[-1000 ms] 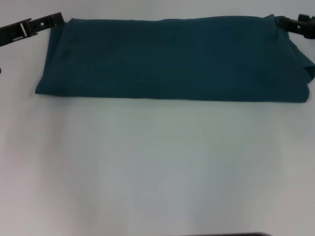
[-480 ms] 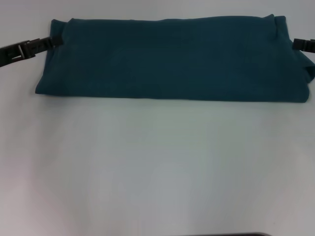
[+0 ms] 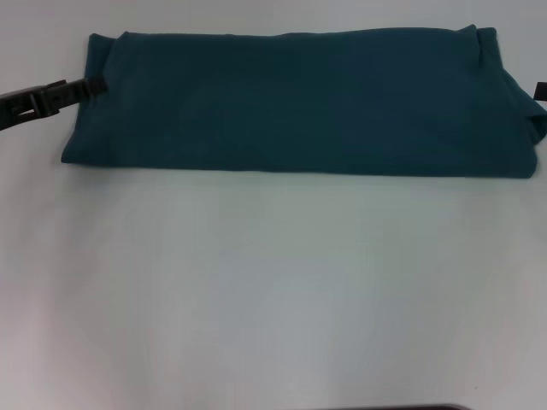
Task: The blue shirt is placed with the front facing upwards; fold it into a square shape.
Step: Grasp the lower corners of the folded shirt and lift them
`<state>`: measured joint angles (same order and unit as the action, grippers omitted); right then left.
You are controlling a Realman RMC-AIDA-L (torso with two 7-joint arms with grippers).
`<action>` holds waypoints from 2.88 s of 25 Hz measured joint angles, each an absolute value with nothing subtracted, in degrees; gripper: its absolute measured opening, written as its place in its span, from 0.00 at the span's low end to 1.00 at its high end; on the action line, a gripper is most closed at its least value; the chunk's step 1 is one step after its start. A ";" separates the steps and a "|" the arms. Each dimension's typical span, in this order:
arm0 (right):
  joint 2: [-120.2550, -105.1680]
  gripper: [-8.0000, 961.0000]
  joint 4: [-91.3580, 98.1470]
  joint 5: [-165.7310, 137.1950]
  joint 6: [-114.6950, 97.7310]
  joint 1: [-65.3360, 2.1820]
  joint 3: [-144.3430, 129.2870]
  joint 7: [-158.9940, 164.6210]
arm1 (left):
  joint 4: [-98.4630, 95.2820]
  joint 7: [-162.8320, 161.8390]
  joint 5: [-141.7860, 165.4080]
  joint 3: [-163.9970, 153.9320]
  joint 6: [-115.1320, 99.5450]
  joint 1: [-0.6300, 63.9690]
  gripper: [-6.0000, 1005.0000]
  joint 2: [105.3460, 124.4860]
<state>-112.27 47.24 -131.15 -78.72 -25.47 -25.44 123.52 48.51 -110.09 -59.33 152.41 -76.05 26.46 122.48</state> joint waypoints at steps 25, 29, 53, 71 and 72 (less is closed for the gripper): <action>-114.17 0.78 38.81 -133.61 -64.00 -29.17 -25.84 123.34 | 48.52 -109.94 -59.32 151.08 -74.71 26.99 0.85 122.51; -114.26 0.78 38.64 -133.57 -64.95 -29.41 -25.84 123.32 | 48.29 -109.63 -59.34 151.08 -74.35 26.98 0.84 122.51; -115.14 0.78 37.92 -132.62 -71.83 -30.58 -25.54 123.12 | 47.10 -108.54 -59.69 151.09 -73.39 26.98 0.84 122.52; -115.18 0.78 32.69 -127.33 -71.95 -29.48 -24.96 117.25 | 46.41 -107.85 -59.67 151.08 -72.97 27.02 0.84 122.52; -115.22 0.78 32.69 -127.30 -71.93 -29.28 -24.91 117.07 | 46.41 -107.85 -59.67 151.09 -72.96 27.03 0.84 122.52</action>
